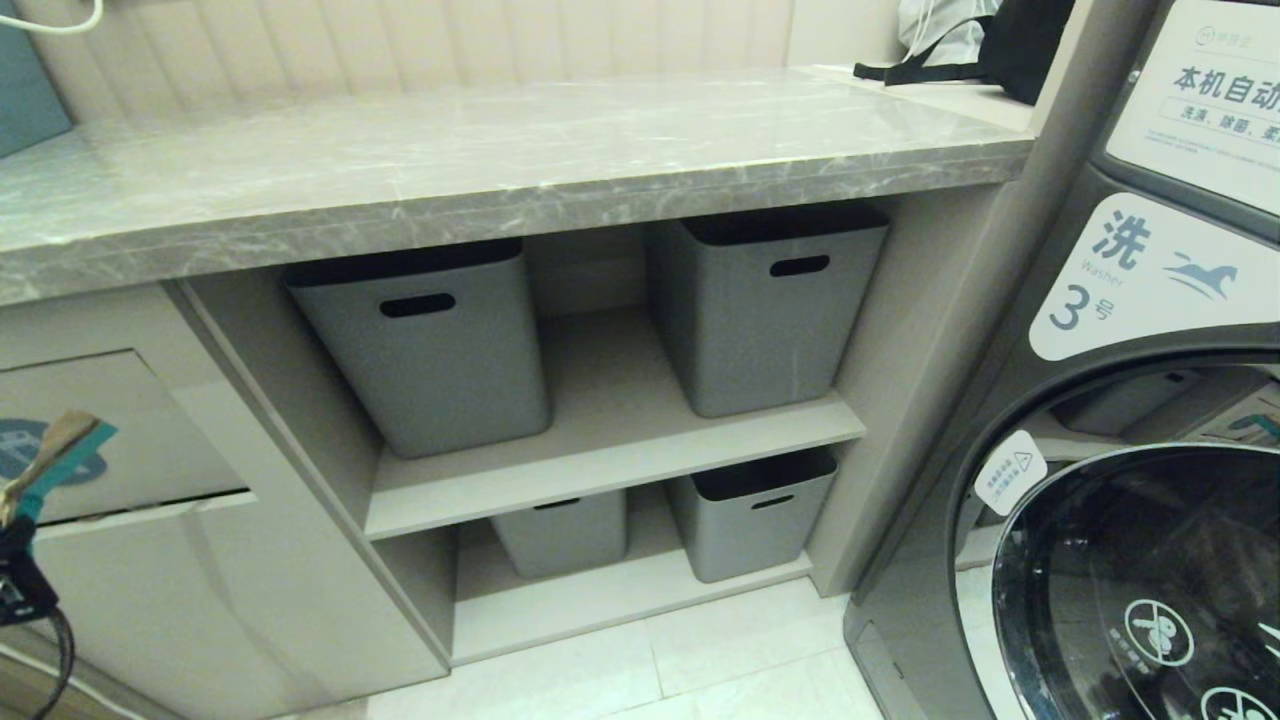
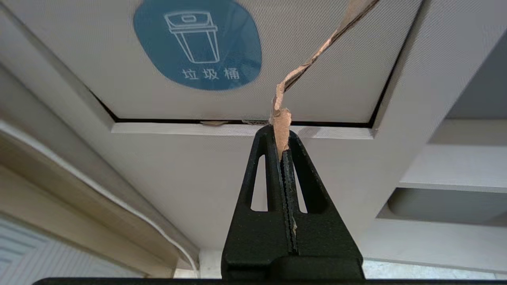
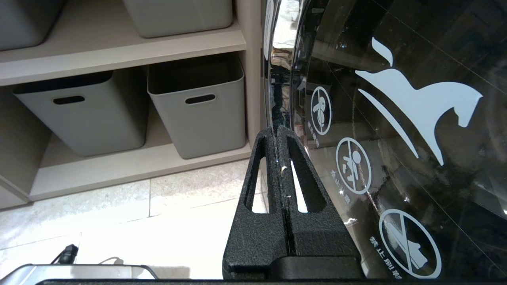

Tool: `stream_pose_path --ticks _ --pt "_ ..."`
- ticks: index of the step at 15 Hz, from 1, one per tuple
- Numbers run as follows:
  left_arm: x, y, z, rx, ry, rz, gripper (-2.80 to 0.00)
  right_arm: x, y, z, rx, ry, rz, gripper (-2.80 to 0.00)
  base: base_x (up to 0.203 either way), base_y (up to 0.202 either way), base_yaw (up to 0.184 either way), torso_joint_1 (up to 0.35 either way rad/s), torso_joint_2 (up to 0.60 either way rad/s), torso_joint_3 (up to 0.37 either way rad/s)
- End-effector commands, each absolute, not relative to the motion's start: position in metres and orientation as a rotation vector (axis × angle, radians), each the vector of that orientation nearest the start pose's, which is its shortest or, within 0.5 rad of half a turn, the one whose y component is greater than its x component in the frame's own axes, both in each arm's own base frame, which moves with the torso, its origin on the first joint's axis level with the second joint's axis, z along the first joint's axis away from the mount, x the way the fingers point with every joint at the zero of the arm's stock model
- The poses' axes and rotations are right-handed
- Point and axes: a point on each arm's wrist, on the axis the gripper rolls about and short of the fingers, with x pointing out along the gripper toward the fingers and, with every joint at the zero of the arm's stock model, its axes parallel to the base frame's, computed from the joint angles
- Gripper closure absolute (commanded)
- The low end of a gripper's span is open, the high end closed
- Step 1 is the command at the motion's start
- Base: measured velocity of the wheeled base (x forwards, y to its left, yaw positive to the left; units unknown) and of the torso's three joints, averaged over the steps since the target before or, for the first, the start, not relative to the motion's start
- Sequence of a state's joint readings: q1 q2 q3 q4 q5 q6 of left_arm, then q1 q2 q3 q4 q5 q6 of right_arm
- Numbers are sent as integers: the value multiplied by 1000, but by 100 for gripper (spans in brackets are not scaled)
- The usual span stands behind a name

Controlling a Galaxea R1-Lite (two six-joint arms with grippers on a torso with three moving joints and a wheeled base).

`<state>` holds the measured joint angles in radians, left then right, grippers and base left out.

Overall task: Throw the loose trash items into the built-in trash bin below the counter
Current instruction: Put the garbage in the trash can

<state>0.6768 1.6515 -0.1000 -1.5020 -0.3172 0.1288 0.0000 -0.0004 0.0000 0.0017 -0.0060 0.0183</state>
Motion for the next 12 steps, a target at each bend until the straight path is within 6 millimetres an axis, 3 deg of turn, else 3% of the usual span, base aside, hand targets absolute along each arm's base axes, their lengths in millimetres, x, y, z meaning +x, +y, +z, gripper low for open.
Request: stream_pose_path --ticks 1,6,12 --pt "172 130 104 74 128 349 0 -23 0 75 18 1 -6 0 0 0 0 0 0 0" --pt "194 161 94 79 131 389 0 -23 0 75 18 1 -6 0 0 0 0 0 0 0" --pt "217 178 85 88 122 346 0 -23 0 75 18 1 -6 0 0 0 0 0 0 0"
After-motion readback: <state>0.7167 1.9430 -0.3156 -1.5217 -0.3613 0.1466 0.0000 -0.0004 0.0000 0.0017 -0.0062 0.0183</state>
